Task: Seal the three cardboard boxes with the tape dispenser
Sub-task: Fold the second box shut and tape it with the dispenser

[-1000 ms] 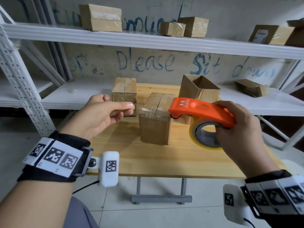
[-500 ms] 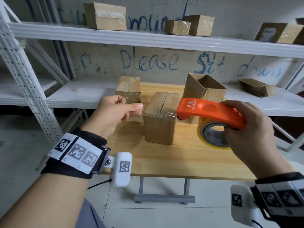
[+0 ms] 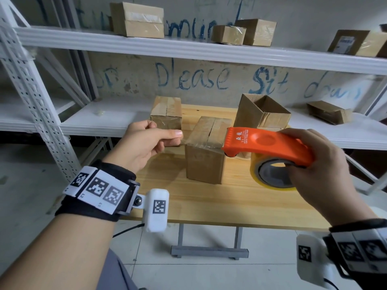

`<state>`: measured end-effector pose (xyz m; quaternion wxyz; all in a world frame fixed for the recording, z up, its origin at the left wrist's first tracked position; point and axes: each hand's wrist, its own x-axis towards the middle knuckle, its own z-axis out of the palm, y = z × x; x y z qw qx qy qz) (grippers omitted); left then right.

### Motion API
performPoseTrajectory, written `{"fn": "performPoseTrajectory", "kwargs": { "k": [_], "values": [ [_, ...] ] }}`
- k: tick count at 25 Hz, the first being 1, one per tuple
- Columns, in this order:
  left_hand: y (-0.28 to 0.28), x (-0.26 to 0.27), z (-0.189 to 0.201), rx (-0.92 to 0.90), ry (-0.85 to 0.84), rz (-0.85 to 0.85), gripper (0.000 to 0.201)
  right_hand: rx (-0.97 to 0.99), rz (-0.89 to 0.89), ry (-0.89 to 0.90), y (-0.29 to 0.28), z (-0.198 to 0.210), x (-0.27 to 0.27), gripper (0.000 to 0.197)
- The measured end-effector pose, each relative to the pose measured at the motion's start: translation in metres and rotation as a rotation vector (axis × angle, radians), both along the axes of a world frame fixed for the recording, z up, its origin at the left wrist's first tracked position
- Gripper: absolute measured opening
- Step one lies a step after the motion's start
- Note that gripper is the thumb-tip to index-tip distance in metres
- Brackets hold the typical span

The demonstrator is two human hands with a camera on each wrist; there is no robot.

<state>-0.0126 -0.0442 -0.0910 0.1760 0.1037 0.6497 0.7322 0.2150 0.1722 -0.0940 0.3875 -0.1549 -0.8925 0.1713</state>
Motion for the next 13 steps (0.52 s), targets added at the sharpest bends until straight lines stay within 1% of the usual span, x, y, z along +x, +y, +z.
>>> {"fn": "performPoseTrajectory", "kwargs": {
  "k": [3,6,9,11,13],
  "values": [
    [0.0013,-0.0006,-0.0007,-0.009,0.003,-0.001,0.058,-0.017,0.010,0.007,0.0014,-0.0005,0.0003,0.067],
    [0.0023,0.0001,-0.0007,-0.010,-0.001,-0.009,0.057,0.014,-0.001,0.024,0.0037,-0.0005,0.0005,0.065],
    [0.0028,0.0014,-0.0029,-0.034,-0.020,-0.036,0.054,0.011,0.005,0.001,0.0065,0.0006,0.0015,0.065],
    [0.0039,0.0012,-0.0050,-0.065,-0.054,-0.046,0.046,0.002,0.009,-0.022,0.0073,0.0001,0.0019,0.065],
    [0.0049,0.0011,-0.0058,-0.093,-0.098,-0.055,0.027,0.002,0.010,-0.038,0.0078,-0.0008,0.0015,0.066]
  ]
}}
